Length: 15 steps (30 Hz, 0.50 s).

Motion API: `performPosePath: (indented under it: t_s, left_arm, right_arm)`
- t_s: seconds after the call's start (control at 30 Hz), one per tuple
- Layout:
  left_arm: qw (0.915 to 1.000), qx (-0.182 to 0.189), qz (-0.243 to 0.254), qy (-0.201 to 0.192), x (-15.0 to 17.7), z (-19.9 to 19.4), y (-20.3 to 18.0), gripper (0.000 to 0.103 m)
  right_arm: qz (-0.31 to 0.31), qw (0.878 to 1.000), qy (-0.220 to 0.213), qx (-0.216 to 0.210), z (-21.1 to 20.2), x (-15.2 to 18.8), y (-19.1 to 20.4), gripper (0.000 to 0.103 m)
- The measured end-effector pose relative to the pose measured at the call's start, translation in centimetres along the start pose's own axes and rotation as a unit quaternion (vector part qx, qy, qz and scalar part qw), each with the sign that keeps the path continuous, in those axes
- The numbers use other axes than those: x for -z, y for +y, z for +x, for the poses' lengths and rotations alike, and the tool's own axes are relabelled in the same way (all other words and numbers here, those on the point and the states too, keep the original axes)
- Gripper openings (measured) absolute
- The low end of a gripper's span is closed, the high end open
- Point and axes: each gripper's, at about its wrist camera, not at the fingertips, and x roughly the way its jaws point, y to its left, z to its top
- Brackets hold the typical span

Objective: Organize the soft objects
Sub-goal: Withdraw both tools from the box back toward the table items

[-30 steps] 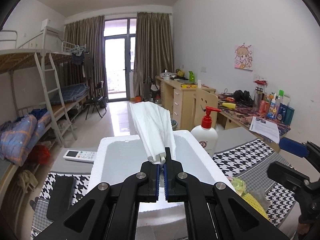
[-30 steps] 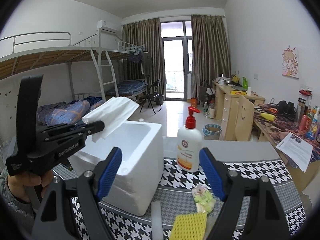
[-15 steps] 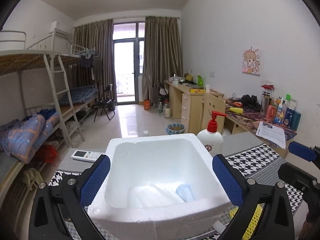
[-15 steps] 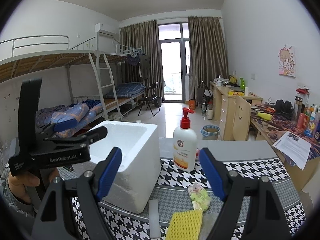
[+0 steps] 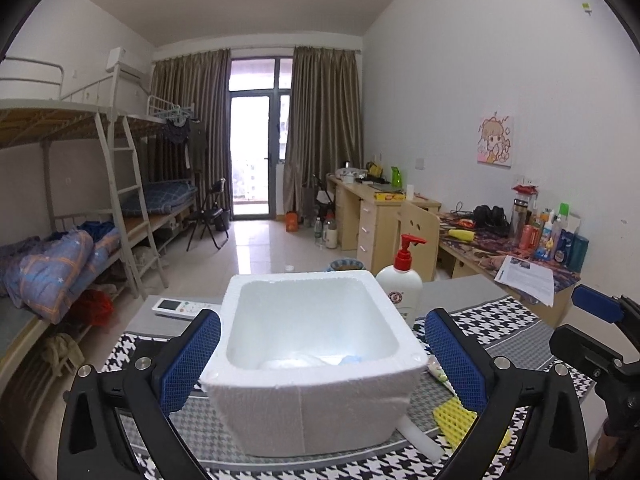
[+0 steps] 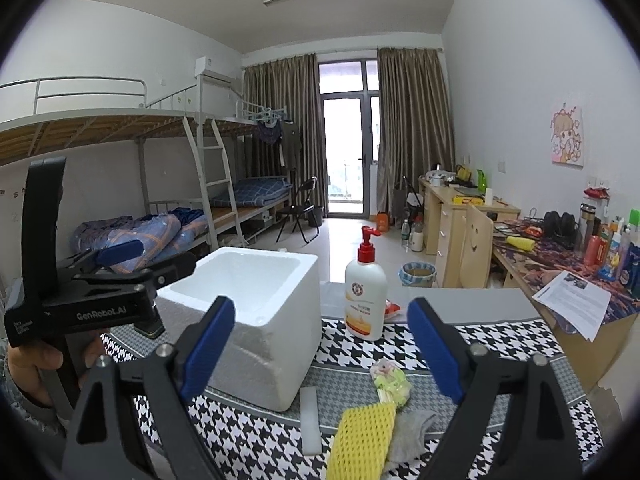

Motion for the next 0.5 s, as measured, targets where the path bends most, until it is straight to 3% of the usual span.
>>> performPosePath:
  t_s: [0.07,0.5]
  left_arm:
    - [1.0,-0.004,0.001,-0.006,0.1,-1.0,-0.1,0.102]
    - [0.9994,-0.022,0.0,-0.026,1.7,-5.8,-1.3,0.102]
  right_arm:
    - [-0.004,1.0,-0.006,0.0,-0.7,0.2,0.1,0.103]
    - [-0.008,1.0,-0.021,0.002,-5.0,1.9,0.9,0.103]
